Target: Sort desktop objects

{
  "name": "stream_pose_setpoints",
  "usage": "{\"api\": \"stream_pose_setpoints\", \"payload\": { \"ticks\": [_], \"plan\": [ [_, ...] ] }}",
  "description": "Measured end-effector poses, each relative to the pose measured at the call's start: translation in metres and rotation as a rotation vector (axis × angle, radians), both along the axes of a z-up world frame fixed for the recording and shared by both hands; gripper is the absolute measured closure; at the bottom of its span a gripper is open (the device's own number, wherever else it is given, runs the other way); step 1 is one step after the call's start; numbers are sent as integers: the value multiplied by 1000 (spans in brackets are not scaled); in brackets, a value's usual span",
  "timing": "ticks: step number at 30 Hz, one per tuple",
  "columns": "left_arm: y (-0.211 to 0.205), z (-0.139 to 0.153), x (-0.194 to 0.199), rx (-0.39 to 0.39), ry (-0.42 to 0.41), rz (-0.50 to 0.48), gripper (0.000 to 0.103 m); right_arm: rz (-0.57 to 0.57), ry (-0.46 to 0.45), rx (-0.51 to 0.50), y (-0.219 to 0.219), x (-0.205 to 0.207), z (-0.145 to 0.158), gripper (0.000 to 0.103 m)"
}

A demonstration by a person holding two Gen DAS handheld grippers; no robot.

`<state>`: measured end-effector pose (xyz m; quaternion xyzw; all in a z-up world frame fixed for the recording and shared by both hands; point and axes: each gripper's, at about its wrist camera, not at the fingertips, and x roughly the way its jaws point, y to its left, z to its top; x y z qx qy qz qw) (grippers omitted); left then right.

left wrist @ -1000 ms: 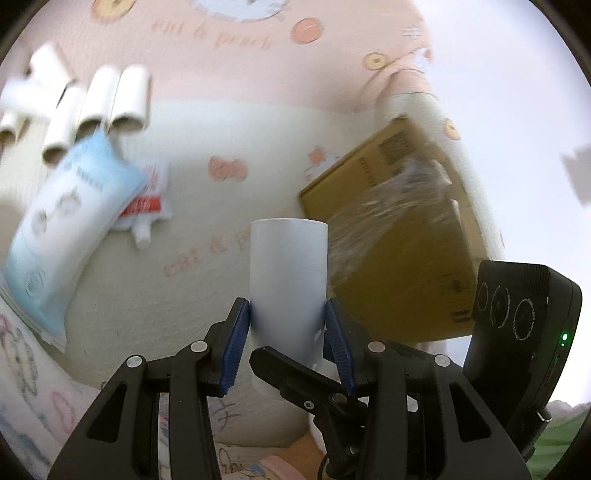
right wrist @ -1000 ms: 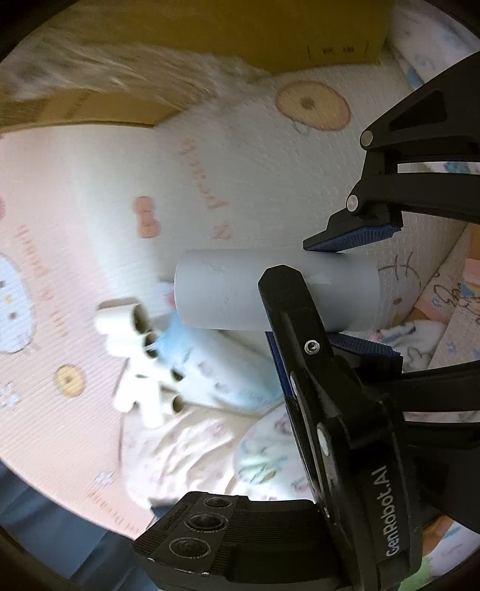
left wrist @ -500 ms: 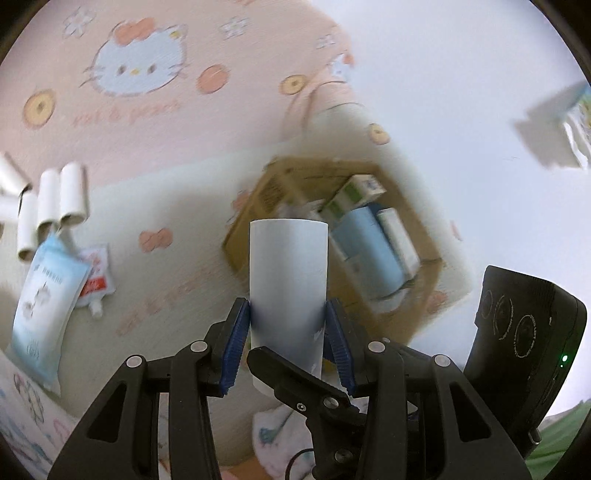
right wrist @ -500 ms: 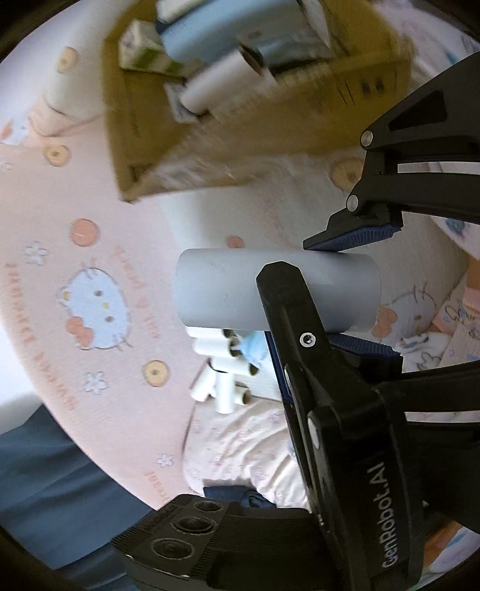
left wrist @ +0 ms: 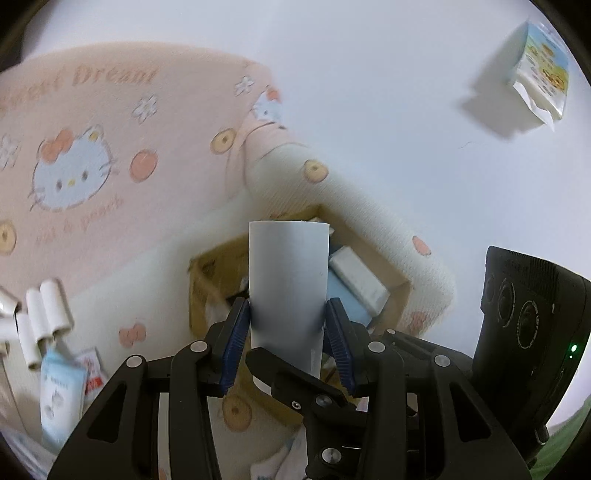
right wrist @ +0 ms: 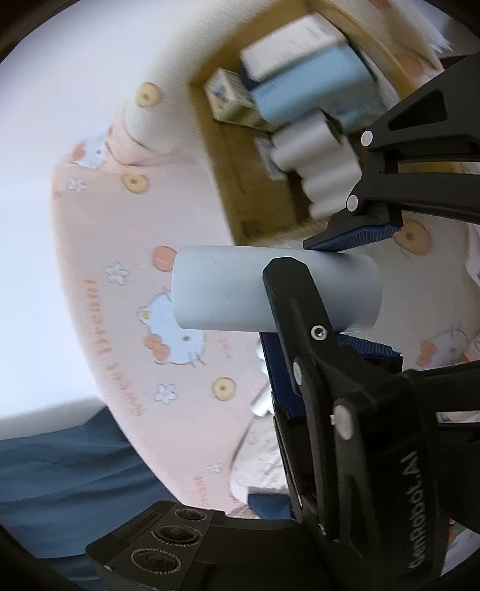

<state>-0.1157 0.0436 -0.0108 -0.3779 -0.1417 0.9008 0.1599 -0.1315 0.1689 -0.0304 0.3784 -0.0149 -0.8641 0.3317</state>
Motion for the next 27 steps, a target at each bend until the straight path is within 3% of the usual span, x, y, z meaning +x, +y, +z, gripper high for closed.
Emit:
{"api": "stream_pose_setpoints", "payload": {
  "ticks": [15,27],
  "plan": [
    [52,5,-70,40,-67,-75,56,-49,24,87,43,-65,23,63],
    [60,-55,-114,33,-276,-64,57,-61,-235,79,58,-111,-33,63]
  ]
}}
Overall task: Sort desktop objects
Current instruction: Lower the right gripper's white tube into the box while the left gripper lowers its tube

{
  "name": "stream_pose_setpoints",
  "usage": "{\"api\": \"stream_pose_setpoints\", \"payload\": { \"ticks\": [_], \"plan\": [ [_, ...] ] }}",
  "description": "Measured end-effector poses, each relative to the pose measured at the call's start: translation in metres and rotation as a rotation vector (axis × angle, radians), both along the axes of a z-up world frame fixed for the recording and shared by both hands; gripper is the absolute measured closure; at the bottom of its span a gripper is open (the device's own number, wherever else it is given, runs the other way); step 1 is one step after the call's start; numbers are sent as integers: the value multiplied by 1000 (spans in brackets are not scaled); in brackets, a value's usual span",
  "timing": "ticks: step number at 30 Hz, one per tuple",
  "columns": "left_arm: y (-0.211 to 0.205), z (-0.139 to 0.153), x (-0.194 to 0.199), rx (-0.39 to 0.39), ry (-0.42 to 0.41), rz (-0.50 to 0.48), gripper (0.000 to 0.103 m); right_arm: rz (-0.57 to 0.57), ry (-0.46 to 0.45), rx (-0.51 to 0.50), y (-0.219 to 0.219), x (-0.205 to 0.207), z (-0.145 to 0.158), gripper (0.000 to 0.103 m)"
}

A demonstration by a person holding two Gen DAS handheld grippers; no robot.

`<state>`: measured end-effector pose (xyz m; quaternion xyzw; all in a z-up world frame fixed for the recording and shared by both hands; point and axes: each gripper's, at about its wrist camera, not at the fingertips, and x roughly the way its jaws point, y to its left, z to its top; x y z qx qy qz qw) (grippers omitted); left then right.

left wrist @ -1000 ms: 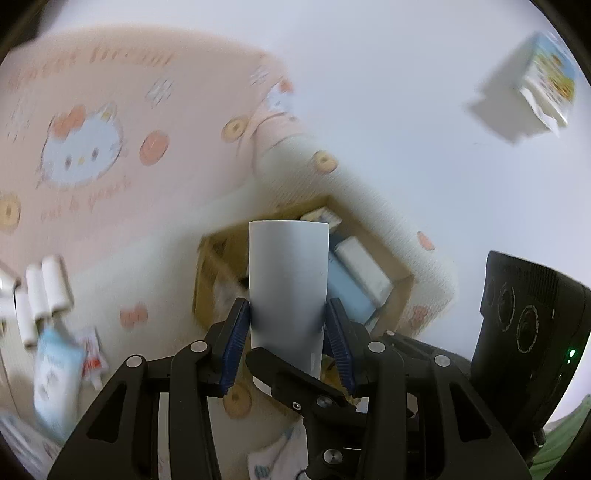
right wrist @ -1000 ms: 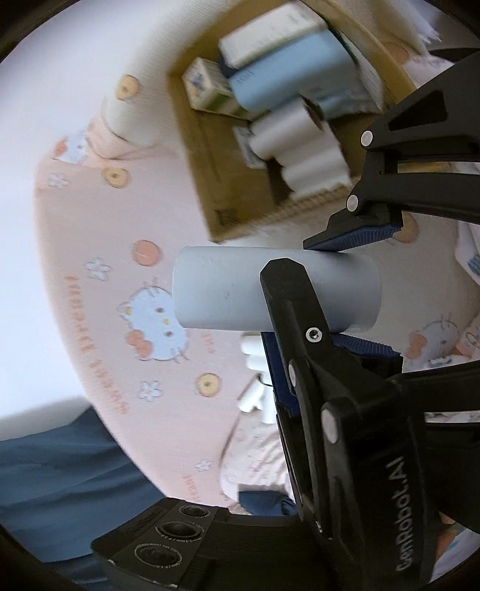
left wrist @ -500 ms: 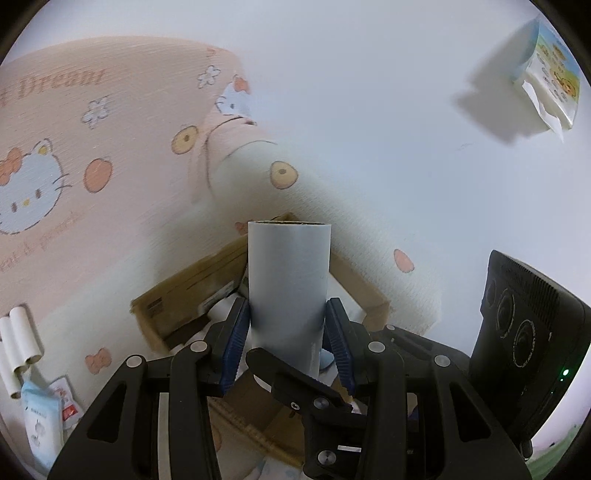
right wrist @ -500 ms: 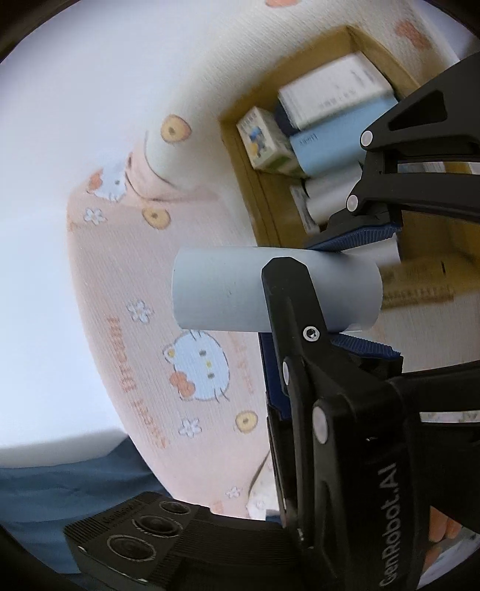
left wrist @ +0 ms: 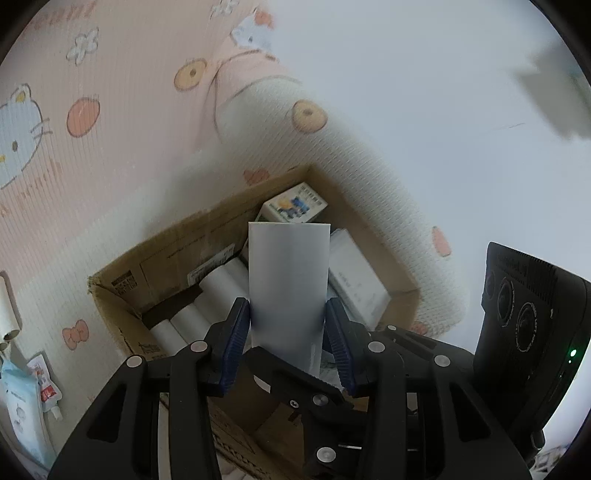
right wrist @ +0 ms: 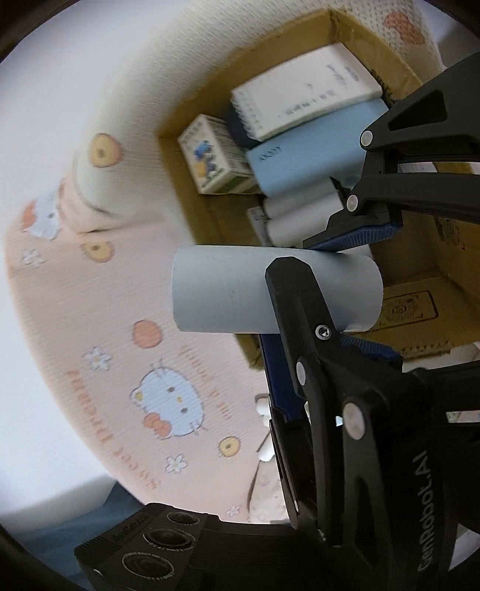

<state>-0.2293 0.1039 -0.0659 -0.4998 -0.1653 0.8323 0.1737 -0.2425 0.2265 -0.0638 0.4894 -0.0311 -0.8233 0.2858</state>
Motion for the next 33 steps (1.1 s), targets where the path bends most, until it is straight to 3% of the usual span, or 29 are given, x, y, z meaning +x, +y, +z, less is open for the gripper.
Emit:
{"api": "stream_pose_setpoints", "payload": {
  "ticks": [12,18,28,33],
  "plan": [
    [8,-42,-40,-45,-161,-9,57,52,-167,47,-2,-40,-44,63],
    [5,-62,-55,-8,-261,7,57,81,-236,80,-1,-56,-59,63],
    [-12,-105,-74,109,-531,173,57,84,-337,101,2,-70,-83,62],
    [-12,-110,-75,86,-562,214,57,88,-340,101,4,-71,-86,62]
  ]
}}
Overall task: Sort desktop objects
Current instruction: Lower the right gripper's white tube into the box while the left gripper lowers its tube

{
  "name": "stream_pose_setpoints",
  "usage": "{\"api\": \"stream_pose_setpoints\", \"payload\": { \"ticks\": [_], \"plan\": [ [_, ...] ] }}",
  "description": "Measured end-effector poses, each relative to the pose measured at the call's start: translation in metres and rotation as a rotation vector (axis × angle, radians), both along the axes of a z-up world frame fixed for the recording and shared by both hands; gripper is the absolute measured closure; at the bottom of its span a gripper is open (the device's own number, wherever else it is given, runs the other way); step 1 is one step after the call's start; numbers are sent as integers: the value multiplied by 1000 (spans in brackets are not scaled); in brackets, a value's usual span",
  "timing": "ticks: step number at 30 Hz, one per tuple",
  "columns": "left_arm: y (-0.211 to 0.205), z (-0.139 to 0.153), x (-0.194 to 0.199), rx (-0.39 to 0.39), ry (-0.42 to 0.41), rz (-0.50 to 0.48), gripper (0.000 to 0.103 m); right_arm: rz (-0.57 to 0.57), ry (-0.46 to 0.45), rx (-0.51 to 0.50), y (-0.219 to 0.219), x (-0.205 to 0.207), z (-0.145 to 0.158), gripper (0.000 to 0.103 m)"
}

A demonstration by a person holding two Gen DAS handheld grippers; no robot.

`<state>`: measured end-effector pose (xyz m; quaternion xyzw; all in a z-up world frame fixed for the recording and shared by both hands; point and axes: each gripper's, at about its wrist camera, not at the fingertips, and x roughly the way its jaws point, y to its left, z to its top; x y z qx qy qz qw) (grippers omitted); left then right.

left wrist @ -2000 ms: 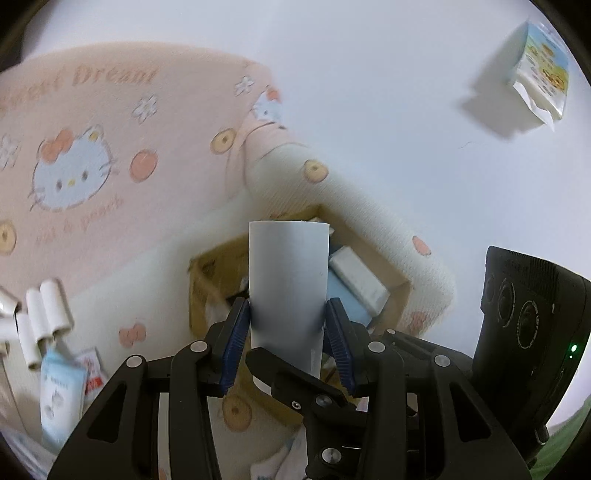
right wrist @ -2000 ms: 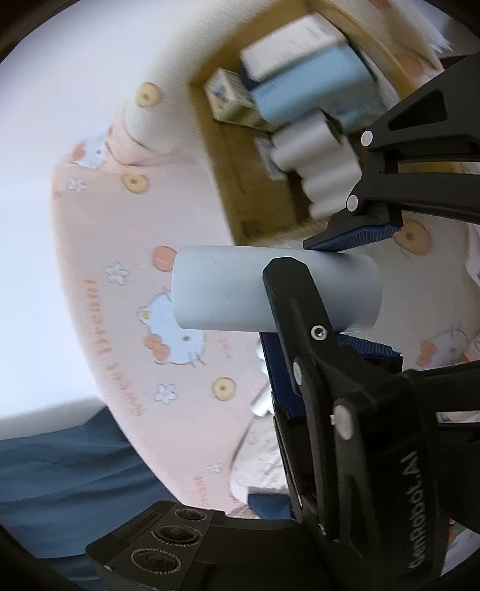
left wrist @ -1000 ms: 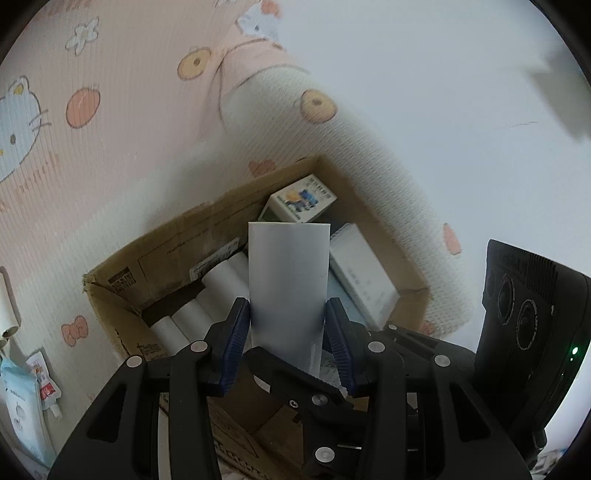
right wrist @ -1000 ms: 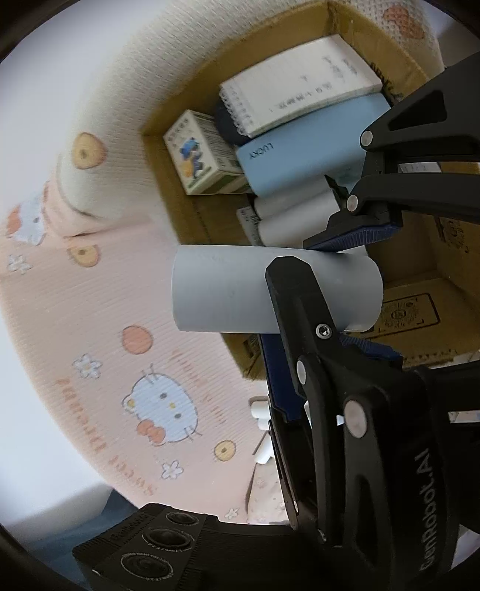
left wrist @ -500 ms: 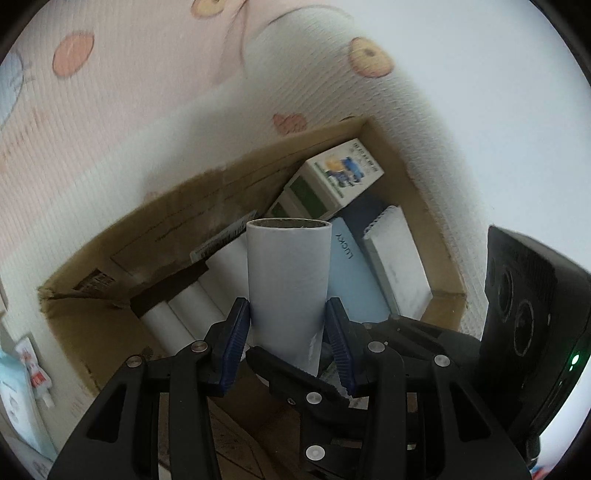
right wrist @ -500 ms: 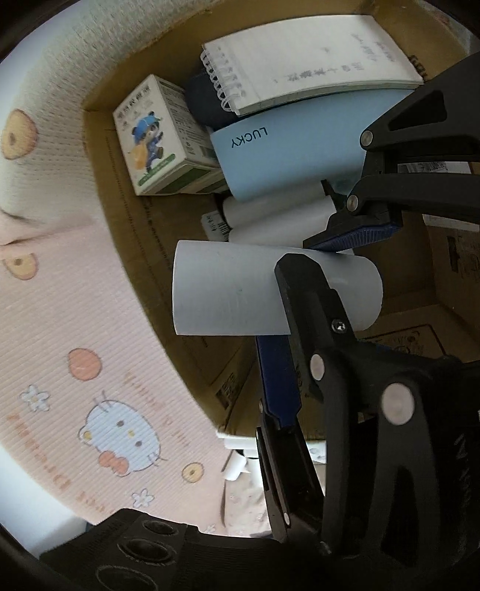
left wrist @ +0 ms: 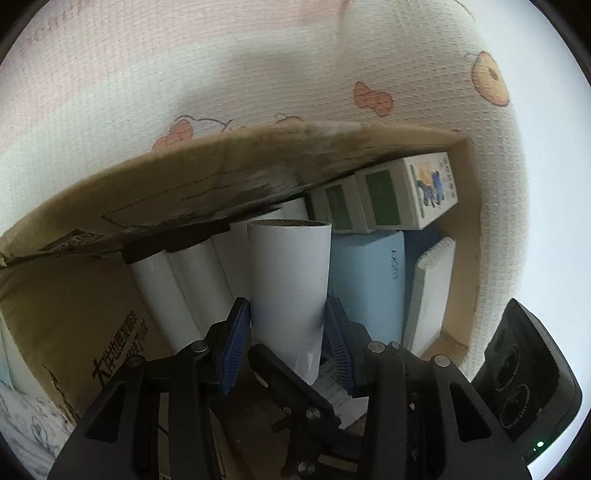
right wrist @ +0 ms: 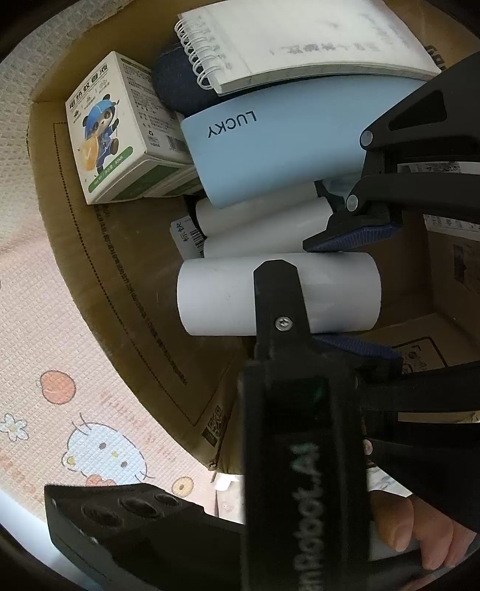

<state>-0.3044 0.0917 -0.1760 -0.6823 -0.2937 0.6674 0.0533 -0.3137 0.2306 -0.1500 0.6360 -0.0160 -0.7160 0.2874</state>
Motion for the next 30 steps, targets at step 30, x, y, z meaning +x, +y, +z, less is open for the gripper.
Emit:
{"api": "stream_pose_setpoints", "payload": {
  "ticks": [30],
  "plan": [
    [4,-38,-4,-118,-239,136,57,29,20,153,11,-3,-14,80]
  ]
}}
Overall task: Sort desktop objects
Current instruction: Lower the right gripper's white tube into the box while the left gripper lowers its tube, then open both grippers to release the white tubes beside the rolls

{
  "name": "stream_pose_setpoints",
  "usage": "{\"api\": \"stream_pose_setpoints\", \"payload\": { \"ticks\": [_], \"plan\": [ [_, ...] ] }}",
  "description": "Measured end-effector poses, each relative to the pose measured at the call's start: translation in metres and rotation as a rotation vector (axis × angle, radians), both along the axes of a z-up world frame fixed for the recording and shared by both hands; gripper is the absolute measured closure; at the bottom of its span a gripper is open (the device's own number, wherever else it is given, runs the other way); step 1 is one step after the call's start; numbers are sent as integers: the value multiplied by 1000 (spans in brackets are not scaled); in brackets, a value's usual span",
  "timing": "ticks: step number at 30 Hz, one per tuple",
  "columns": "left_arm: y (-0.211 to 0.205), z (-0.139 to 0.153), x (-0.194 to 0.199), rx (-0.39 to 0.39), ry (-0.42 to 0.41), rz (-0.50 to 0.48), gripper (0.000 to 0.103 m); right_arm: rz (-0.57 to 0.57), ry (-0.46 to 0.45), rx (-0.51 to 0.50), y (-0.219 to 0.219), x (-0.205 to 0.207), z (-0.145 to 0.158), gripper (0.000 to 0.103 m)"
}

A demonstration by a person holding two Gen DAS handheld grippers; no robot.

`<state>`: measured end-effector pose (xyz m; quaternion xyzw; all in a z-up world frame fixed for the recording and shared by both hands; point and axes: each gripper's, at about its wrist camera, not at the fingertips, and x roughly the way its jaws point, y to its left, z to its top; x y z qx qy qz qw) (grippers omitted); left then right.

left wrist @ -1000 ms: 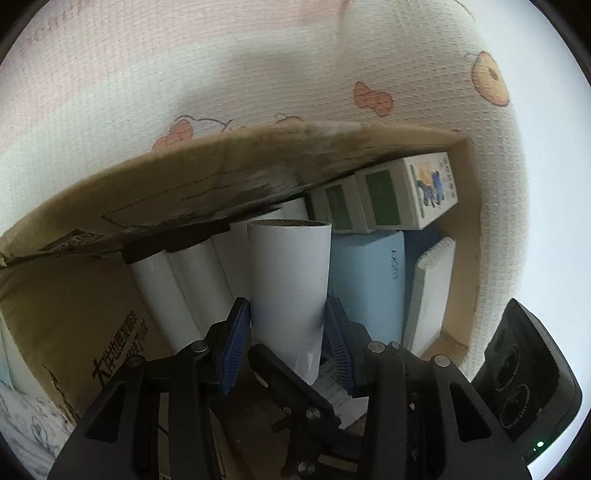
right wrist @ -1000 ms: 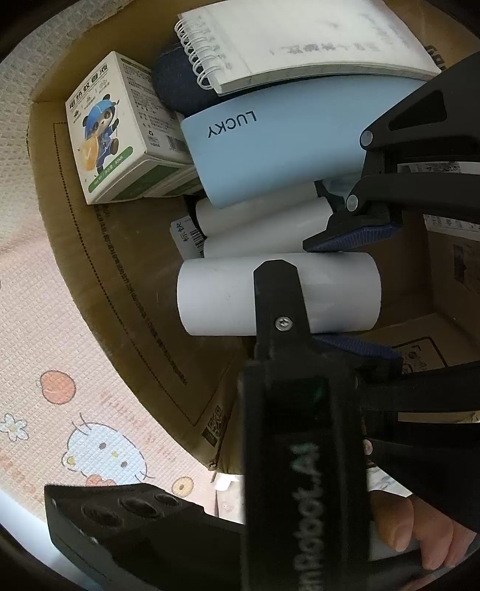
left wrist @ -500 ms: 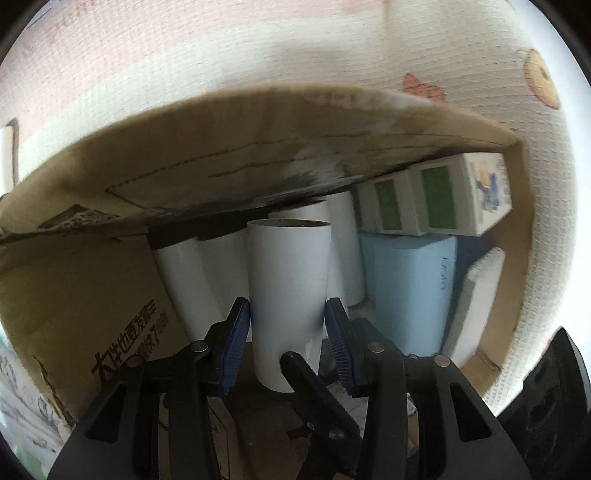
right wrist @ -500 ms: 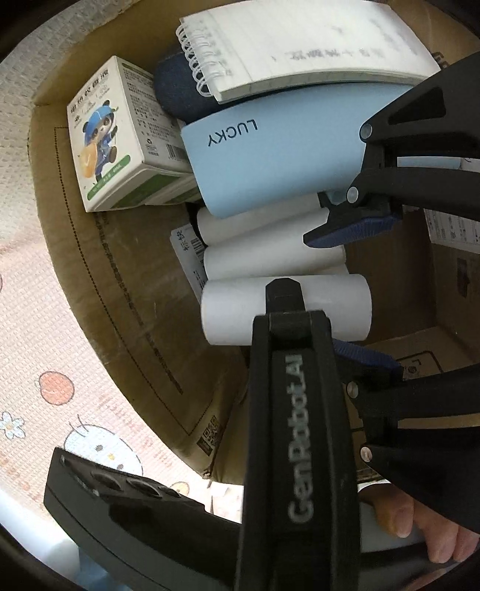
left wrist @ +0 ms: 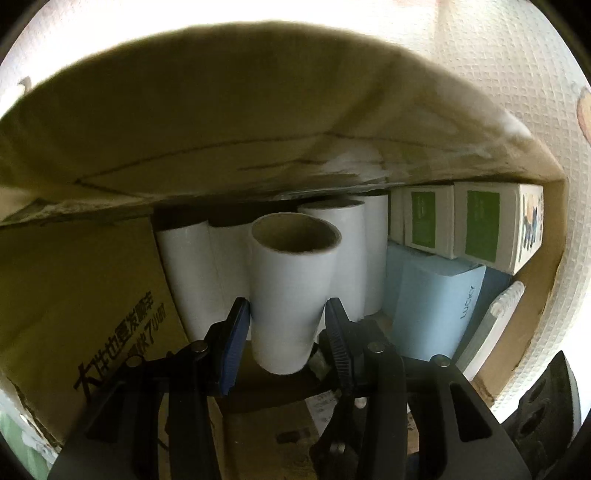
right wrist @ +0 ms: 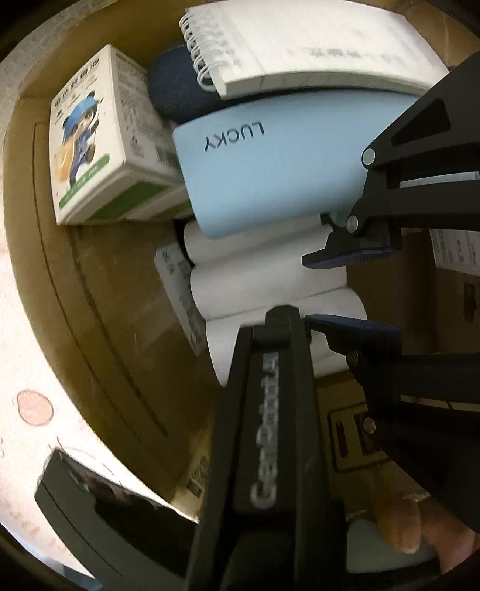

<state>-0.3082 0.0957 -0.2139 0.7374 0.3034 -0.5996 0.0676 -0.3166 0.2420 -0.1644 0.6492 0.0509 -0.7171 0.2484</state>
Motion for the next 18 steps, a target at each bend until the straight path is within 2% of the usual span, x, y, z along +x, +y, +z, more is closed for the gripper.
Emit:
{"api": "stream_pose_setpoints", "payload": {
  "ticks": [7,12,15,18],
  "plan": [
    [-1,1,1,9,-11,23,57,-3,19,27,3,2,2,80],
    [-8,1,4,-1,-38,118,57,-16,9,9,9,3,4,80],
    [-11,-1,-1,-14,-65,137,57,-24,-2,-4,12,2,6,80],
    [-14,-1,-5,25,-92,142,56,-31,-7,-9,13,2,7,80]
  ]
}}
